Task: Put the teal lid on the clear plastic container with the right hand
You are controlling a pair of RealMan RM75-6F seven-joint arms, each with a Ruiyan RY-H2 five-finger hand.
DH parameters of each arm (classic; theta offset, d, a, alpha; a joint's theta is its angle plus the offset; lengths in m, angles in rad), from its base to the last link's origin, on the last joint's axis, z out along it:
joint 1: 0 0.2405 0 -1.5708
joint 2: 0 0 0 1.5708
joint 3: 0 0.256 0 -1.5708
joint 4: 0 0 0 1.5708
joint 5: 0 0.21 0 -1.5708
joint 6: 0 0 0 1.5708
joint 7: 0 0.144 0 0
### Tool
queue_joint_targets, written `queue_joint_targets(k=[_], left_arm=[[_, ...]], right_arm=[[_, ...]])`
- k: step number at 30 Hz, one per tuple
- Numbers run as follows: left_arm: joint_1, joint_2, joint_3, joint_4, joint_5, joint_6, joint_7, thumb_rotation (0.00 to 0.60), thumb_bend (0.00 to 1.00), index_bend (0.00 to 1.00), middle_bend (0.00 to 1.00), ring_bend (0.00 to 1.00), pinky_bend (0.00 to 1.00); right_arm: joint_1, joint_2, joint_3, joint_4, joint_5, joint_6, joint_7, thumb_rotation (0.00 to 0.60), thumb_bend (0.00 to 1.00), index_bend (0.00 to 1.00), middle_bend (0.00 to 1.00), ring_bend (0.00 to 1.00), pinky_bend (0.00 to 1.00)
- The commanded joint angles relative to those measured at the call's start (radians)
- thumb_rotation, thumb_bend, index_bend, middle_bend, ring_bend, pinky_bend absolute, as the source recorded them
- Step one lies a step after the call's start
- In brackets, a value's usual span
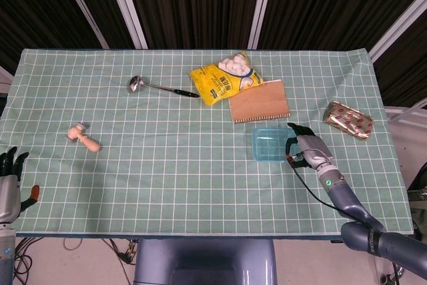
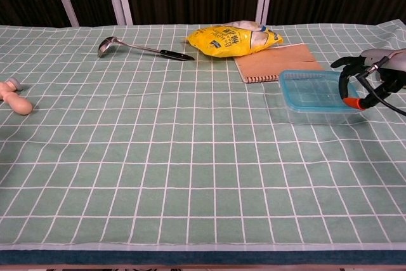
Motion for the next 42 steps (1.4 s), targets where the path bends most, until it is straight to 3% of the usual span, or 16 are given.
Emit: queue_joint_targets(k=[1, 12, 25, 42], left_arm=[[0.000, 0.000, 0.000, 0.000, 0.000, 0.000, 0.000, 0.600, 0.36, 0.14, 0.00, 0.00, 0.00], [-0.001, -0.001, -0.001, 0.000, -0.005, -0.001, 0.003, 0.600, 0.36, 0.15, 0.00, 0.00, 0.00], [-0.001, -0.001, -0.002, 0.002, -0.006, 0.000, 0.006, 0.600, 0.36, 0.15, 0.00, 0.00, 0.00], [-0.001, -0.005, -0.001, 0.005, -0.003, 0.004, 0.012, 0.600, 0.36, 0.15, 0.00, 0.00, 0.00]], right_arm=[[-0.002, -0.003, -0.003, 0.009, -0.005, -0.005, 0.011, 0.600, 0.47, 0.67, 0.06, 0.00, 0.00], [-0.014, -0.034, -0.014, 0.055, -0.076, 0.013, 0.077, 0.600, 0.47, 0.67, 0.06, 0.00, 0.00], [-0.030, -0.072, -0.044, 0.161, -0.233, 0.087, 0.243, 0.600, 0.47, 0.68, 0.06, 0.00, 0.00], [-0.030, -0.098, -0.081, 0.247, -0.302, 0.096, 0.346, 0.600, 0.47, 0.68, 0.06, 0.00, 0.00]])
